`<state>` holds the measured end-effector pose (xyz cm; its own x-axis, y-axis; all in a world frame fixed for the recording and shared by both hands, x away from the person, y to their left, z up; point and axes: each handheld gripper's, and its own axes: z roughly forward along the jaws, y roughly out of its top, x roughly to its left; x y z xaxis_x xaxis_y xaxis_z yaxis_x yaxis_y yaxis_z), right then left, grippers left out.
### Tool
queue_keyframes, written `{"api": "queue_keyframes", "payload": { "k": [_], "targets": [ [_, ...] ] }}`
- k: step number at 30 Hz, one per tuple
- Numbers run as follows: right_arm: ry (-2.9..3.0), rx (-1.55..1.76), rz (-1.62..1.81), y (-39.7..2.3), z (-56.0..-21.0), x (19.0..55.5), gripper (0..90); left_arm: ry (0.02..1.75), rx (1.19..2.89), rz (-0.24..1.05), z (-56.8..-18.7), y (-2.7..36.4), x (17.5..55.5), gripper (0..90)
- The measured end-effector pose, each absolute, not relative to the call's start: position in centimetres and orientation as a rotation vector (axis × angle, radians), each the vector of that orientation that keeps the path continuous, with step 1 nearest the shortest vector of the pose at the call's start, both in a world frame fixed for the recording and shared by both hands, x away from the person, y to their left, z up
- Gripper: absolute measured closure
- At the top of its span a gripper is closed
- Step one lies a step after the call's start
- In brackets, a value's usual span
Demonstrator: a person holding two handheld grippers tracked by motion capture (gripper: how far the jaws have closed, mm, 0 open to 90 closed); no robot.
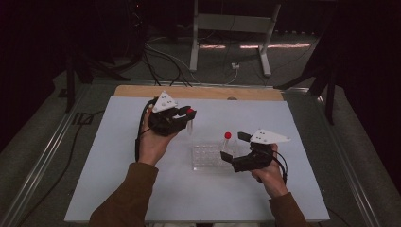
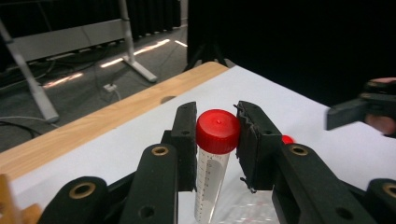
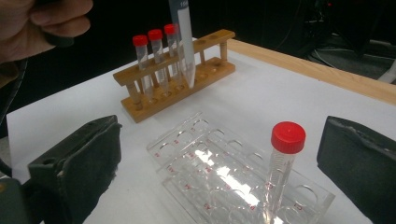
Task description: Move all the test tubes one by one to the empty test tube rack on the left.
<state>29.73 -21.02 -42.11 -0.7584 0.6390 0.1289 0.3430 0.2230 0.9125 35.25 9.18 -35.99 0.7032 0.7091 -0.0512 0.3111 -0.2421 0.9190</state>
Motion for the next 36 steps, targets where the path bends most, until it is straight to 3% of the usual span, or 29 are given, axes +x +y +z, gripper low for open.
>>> {"api": "queue_keyframes", "payload": {
  "k": [36],
  "targets": [
    [2.198, 0.926, 1.559, -20.8, -42.2, 29.7, 0.0, 1.082, 1.724, 0.616, -37.4, 15.5, 40.6, 70.9]
  ]
}}
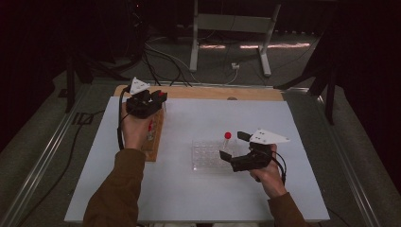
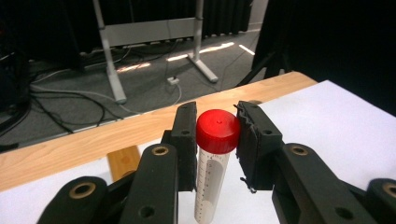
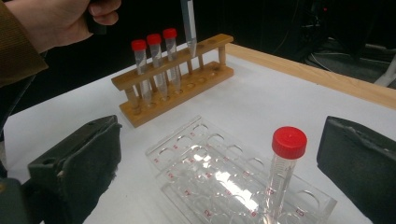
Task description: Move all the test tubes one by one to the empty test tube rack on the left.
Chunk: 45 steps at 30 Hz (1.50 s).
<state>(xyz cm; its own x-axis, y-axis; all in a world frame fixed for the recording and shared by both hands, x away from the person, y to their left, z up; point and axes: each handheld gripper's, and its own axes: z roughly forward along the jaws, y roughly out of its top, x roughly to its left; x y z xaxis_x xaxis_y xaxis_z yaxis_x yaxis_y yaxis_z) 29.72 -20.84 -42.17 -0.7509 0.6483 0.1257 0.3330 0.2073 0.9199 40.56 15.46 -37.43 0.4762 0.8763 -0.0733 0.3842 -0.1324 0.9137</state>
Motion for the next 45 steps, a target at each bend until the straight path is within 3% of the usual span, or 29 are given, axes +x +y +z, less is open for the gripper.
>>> {"api": "queue_keyframes", "payload": {
  "k": [22, 45],
  "targets": [
    [2.196, 0.929, 1.566, -21.0, -42.2, 29.7, 0.0, 1.176, 1.726, 0.71, -37.6, 17.1, 41.1, 70.9],
    [2.199, 0.932, 1.569, -21.0, -42.3, 29.8, 0.0, 1.267, 1.761, 0.617, -40.9, 18.3, 41.2, 70.6]
  ]
}}
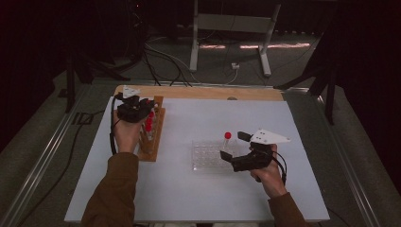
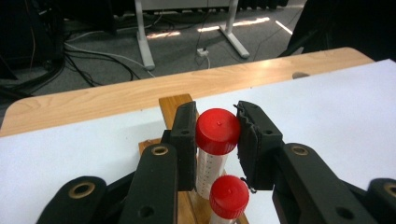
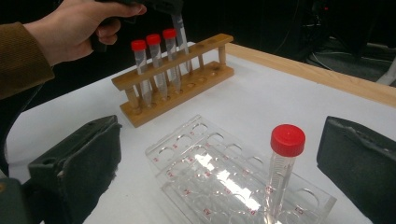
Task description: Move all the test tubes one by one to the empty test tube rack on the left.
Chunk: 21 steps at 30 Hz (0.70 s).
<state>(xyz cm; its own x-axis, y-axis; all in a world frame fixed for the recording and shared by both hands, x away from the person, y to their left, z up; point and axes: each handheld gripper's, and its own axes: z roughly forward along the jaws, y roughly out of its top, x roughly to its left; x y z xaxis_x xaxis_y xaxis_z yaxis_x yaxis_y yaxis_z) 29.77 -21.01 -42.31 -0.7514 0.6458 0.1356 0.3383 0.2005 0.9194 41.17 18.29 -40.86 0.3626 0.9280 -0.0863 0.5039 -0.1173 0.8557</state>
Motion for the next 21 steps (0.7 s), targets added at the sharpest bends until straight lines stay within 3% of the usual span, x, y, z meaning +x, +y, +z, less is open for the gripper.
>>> {"api": "queue_keyframes", "payload": {
  "k": [21],
  "targets": [
    [2.195, 0.938, 1.572, -21.1, -42.4, 29.8, 0.0, 1.296, 1.823, 0.558, -42.0, 17.9, 41.7, 70.0]
  ]
}}
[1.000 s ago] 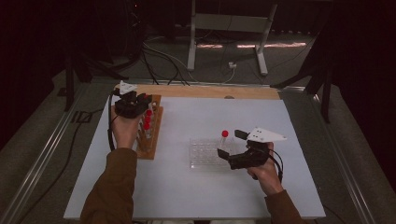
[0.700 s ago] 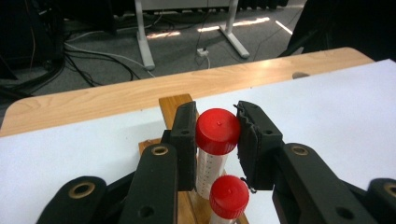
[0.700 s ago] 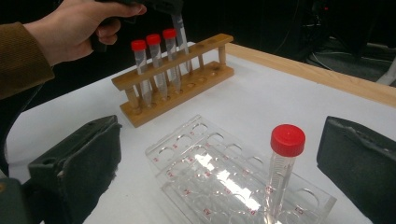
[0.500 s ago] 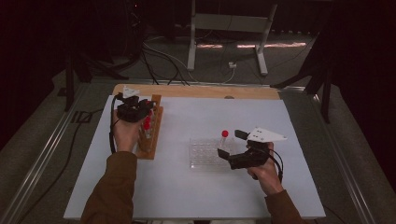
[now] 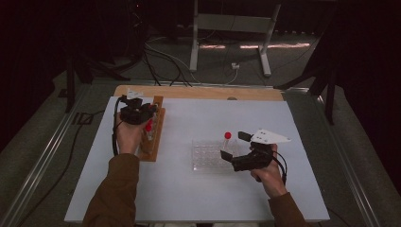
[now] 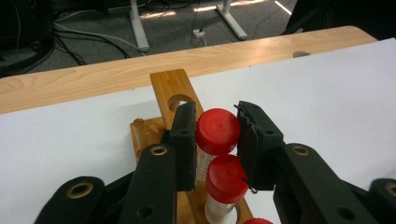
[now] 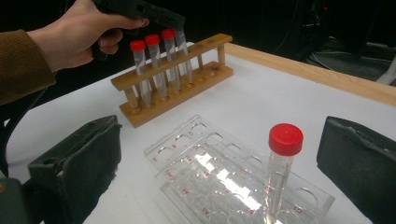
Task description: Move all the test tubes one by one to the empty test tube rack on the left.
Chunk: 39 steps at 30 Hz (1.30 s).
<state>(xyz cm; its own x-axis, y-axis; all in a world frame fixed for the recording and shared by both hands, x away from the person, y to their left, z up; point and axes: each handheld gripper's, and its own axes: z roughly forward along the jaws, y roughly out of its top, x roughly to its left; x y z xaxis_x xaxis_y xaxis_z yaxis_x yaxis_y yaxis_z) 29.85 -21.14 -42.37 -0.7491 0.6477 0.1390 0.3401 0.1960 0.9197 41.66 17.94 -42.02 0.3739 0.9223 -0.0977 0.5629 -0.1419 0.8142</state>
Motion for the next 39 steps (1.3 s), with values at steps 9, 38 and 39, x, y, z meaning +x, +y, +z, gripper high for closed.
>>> {"api": "queue_keyframes", "payload": {
  "k": [9, 38, 39],
  "targets": [
    [2.195, 0.942, 1.571, -21.2, -42.4, 29.9, 0.0, 1.299, 1.821, 0.541, -42.2, 18.1, 41.7, 61.2],
    [2.117, 1.023, 1.538, -21.8, -43.2, 30.8, 0.0, 1.196, 1.648, 0.528, -39.7, 18.1, 37.6, 6.4],
    [2.118, 1.023, 1.531, -21.8, -43.3, 30.9, 0.0, 1.189, 1.652, 0.522, -39.7, 17.9, 37.4, 4.9]
  ]
}}
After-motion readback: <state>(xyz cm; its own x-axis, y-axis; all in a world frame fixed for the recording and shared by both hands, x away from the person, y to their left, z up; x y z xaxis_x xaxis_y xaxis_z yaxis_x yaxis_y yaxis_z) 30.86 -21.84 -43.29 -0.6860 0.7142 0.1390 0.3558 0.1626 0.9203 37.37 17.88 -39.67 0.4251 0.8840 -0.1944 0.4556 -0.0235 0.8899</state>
